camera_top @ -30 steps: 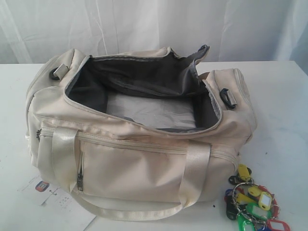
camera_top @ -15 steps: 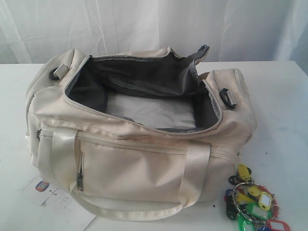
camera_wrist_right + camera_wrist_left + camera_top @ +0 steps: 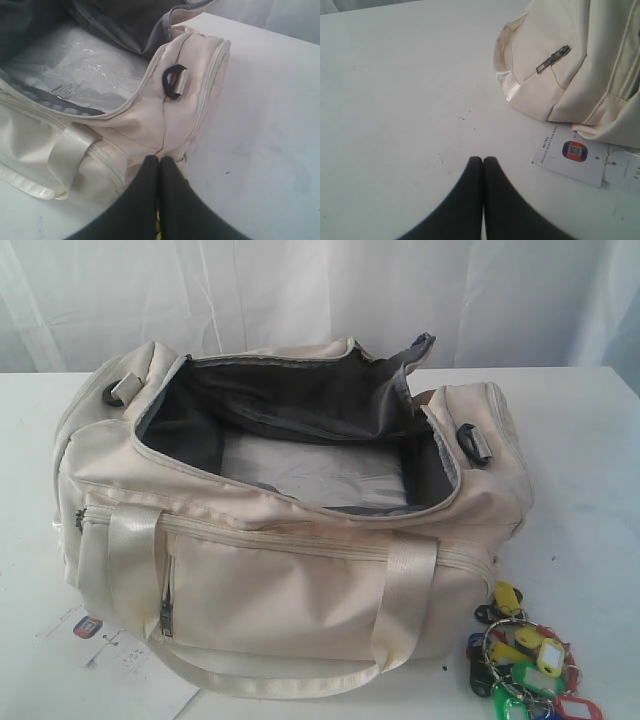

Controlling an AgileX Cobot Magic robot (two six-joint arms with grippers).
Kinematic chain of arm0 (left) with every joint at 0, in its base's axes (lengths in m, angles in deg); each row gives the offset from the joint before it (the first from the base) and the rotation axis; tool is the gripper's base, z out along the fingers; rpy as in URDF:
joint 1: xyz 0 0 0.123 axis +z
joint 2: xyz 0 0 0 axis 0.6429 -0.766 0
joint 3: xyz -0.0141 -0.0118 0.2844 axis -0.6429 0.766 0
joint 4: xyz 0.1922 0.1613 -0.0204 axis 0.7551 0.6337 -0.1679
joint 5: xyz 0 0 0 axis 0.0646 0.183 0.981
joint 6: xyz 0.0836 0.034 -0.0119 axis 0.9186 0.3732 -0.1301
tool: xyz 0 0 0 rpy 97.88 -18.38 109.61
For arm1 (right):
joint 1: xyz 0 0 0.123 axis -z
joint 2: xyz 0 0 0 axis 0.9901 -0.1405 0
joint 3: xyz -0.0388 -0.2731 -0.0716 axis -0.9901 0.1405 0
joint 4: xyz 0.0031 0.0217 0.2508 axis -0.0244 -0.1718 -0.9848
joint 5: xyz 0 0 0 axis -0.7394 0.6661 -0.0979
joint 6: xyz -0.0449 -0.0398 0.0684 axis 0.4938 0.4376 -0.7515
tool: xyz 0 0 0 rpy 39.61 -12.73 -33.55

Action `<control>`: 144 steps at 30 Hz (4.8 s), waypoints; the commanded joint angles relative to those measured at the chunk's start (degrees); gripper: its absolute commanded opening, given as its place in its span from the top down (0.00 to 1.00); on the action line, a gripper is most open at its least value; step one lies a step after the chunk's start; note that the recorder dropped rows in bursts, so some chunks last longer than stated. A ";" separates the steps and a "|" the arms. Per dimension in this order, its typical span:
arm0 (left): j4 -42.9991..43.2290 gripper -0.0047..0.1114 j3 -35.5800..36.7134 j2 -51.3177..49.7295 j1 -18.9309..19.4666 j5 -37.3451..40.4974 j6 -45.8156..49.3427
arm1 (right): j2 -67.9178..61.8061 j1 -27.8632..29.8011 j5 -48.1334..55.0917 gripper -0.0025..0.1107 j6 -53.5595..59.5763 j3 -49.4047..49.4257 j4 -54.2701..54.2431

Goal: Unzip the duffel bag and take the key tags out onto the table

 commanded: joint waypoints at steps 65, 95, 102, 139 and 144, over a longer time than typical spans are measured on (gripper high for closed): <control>-0.65 0.96 0.30 0.27 -0.25 0.27 0.19 | 35.63 16.16 -28.39 0.98 -7.75 43.75 5.75; -0.65 0.96 0.30 0.27 -0.25 0.27 0.19 | 35.63 17.25 -28.39 0.98 -7.75 43.75 5.75; -0.65 0.96 0.30 0.27 -0.25 0.27 0.19 | 35.63 17.25 -28.39 0.98 -7.75 43.75 5.75; -0.65 0.96 0.30 0.27 -0.25 0.27 0.19 | 35.63 13.39 -28.39 0.98 -7.75 43.75 5.75; -0.65 0.96 0.30 0.27 -0.25 0.27 0.19 | 35.63 13.39 -28.39 0.98 -7.75 43.75 5.75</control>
